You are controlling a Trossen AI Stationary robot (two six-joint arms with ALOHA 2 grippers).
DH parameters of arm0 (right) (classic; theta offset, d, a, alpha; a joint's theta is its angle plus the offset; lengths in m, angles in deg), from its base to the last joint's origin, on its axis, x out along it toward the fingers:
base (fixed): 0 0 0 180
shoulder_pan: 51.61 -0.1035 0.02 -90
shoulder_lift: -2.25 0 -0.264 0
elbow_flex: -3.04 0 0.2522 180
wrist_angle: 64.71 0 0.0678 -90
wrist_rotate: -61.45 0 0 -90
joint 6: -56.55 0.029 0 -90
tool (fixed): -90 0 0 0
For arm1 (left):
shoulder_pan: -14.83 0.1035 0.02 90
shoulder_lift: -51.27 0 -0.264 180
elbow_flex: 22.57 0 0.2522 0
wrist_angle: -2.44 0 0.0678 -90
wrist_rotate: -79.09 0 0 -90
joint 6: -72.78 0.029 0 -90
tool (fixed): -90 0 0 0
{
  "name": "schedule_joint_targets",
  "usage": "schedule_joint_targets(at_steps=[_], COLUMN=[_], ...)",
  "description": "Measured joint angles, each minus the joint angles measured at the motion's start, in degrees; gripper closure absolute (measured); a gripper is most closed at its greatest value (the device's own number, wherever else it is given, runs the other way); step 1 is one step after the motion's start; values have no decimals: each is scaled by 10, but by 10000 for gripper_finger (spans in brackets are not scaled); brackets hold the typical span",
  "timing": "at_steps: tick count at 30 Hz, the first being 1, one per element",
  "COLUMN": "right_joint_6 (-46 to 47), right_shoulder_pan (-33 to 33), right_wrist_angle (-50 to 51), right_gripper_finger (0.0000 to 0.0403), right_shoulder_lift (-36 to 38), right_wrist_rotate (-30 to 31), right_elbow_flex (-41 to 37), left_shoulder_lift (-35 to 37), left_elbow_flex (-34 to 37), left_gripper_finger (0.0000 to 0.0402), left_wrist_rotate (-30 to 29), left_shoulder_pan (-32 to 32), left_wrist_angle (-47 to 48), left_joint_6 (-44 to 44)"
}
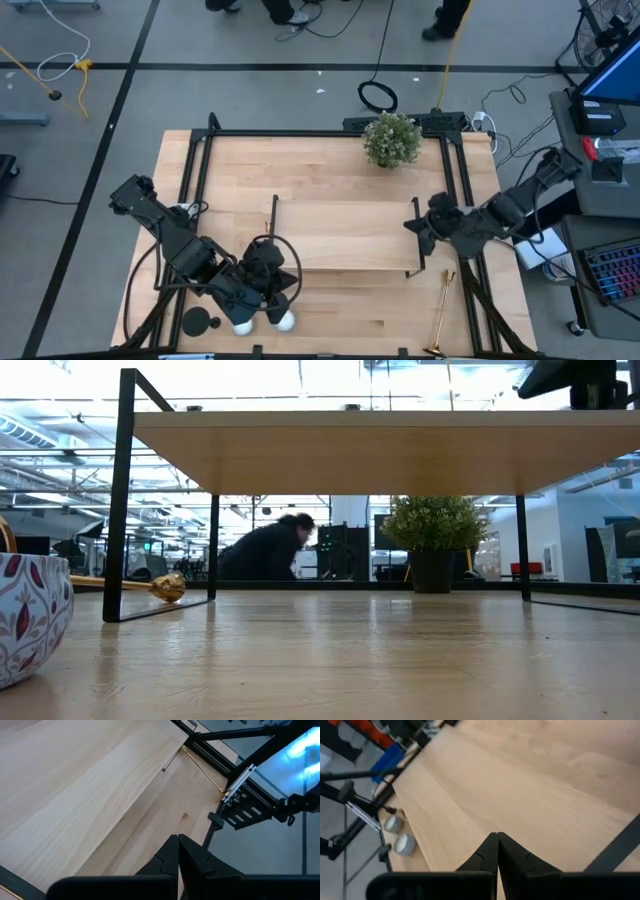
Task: Pick & Place candle stick holders
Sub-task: Adjust the shelf
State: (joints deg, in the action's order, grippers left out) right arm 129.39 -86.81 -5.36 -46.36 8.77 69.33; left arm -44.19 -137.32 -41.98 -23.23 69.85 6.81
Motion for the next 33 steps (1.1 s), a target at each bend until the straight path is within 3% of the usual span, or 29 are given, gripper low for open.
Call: schedule_joint_targets(at_steps=[8, 15, 20, 24, 33], right_joint_6=[27, 106, 142, 150, 131], right_shoulder_pan=[22, 47, 75, 80, 81], right_wrist_angle=[18, 253, 362, 364, 288], right_gripper_finger=[403, 403, 403, 403, 403], right_shoulder_lift=[6, -11, -12, -23, -99], right_wrist_rotate=[-1, -21, -125, -191, -271], right_elbow_flex=[34, 141, 167, 147, 99], left_shoulder_lift=[0, 0, 0, 0, 0], left_elbow_flex=[0, 0, 0, 0, 0], left_gripper_finger=[393, 398, 389, 398, 396], left_wrist_rotate=[-5, -8, -15, -16, -20], left_shoulder_pan=[-7, -7, -7, -10, -12], left_wrist_angle=[1, 2, 2, 2, 2], left_joint_6=[-4, 3, -2, -2, -6])
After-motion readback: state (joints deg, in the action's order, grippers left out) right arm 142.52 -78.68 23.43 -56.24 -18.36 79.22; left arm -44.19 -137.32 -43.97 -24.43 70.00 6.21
